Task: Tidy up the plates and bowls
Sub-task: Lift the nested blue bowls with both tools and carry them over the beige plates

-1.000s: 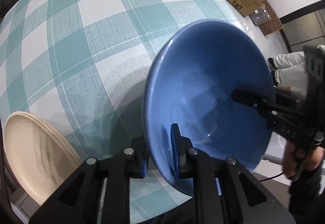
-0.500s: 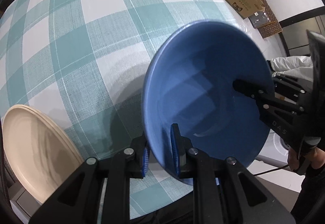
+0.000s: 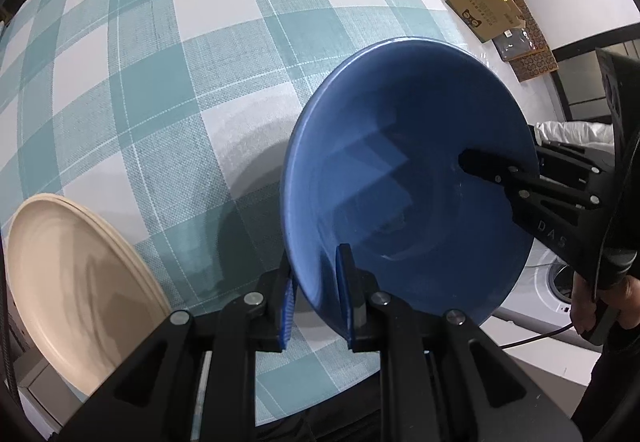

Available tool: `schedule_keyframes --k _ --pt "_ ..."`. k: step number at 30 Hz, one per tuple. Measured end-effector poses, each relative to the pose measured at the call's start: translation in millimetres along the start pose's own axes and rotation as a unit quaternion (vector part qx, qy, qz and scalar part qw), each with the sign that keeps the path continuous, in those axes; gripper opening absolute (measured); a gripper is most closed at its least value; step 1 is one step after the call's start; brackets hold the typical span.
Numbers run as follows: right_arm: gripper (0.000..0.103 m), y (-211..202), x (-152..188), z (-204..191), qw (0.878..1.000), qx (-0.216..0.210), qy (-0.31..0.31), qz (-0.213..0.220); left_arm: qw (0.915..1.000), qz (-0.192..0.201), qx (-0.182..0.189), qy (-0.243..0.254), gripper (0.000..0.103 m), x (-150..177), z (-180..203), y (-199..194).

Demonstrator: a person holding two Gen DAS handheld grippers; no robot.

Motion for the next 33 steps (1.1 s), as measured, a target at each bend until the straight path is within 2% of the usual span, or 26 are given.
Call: schedule_keyframes --k 5,9,15,25,33 --pt "0.011 3 1 3 1.000 -0.008 -0.006 0.006 0.9998 -0.011 -0.010 0.011 0.017 4 7 7" --pt "0.011 3 3 2 1.000 -0.006 -0.016 0.010 0.9977 -0.009 -0.056 0.038 0.017 3 16 7" --pt "0.011 9 4 6 1.000 -0.027 0.004 0.001 0.9958 -0.026 -0.075 0.045 0.017 4 24 7" --pt "0.012 -2 -12 -16 1.000 -0.027 -0.011 0.004 0.9964 -0.025 -0.080 0.017 0.017 2 12 -9" --pt "0.011 -32 -36 -60 0.999 -0.022 -0.037 0.031 0.9965 -0.002 -0.083 -0.009 0.018 7 -9 -39"
Point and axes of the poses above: each gripper's, at about its wrist camera, not at the fingertips, and y roughly the way its jaws point, z to its right, x to its underside, the point moved 7 cm from there along y, roughly the way its jaws point, and after that the axes turned 6 degrees about -x, right-handed, at the moved point
